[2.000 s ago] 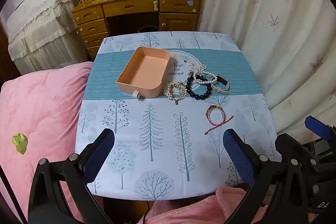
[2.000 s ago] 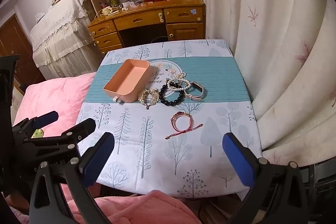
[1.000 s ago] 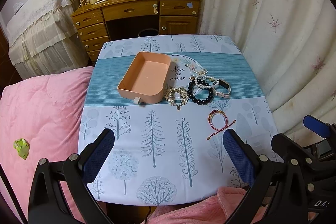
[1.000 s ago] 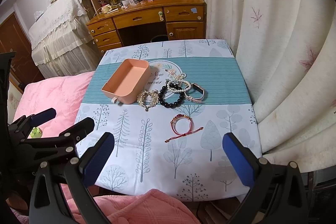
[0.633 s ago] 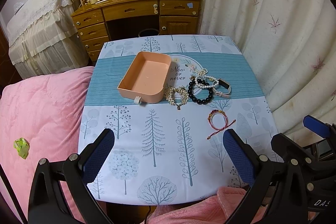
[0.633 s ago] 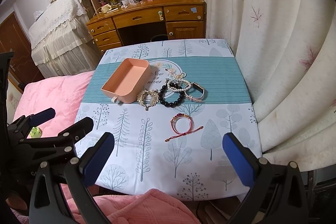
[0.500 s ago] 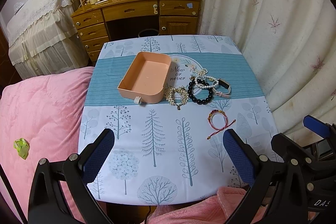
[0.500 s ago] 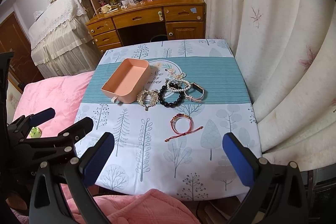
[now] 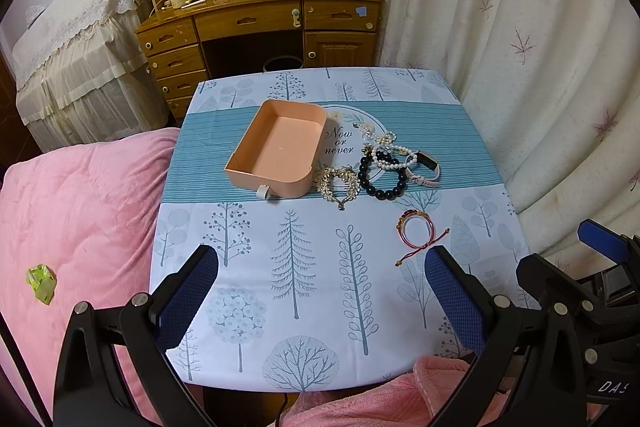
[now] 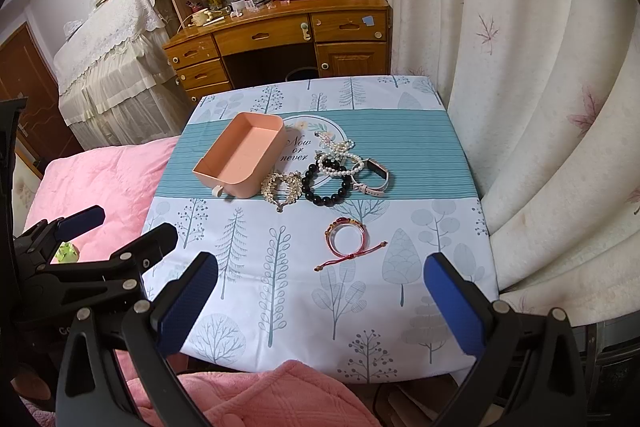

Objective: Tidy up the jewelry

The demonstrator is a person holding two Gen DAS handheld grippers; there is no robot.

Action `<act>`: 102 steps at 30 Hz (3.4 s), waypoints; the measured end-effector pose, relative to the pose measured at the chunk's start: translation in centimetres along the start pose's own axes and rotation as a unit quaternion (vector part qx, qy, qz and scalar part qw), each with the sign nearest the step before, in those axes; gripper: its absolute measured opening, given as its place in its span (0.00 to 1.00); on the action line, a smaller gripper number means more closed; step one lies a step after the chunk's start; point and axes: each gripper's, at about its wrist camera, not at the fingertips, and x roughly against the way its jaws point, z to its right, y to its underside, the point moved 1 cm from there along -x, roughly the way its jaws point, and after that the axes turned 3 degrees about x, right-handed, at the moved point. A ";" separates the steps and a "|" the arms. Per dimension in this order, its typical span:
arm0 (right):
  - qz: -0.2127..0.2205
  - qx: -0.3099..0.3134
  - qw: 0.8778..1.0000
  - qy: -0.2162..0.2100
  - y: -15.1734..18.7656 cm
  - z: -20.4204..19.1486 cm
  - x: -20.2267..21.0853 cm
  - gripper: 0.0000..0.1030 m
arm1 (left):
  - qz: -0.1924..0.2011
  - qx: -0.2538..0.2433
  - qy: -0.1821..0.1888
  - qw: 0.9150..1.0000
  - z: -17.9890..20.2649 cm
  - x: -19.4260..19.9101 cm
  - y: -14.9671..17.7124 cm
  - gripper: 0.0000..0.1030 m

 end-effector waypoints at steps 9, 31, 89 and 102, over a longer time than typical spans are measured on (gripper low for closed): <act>0.000 0.000 1.000 0.001 0.0 -0.1 0.0 1.00 | 0.001 0.000 0.001 1.000 0.0 0.1 0.2 0.99; 0.040 0.014 0.999 0.027 0.3 -1.1 -1.6 1.00 | -0.024 -0.004 0.031 0.999 -2.7 -2.6 0.5 0.99; -0.029 0.226 0.963 -0.146 2.0 5.4 -24.3 0.57 | -0.227 0.172 0.009 0.959 6.8 -28.9 -5.9 0.12; -0.021 0.138 0.969 -0.205 0.8 4.7 -22.2 0.57 | -0.193 0.122 0.044 0.973 5.1 -20.8 -7.3 0.12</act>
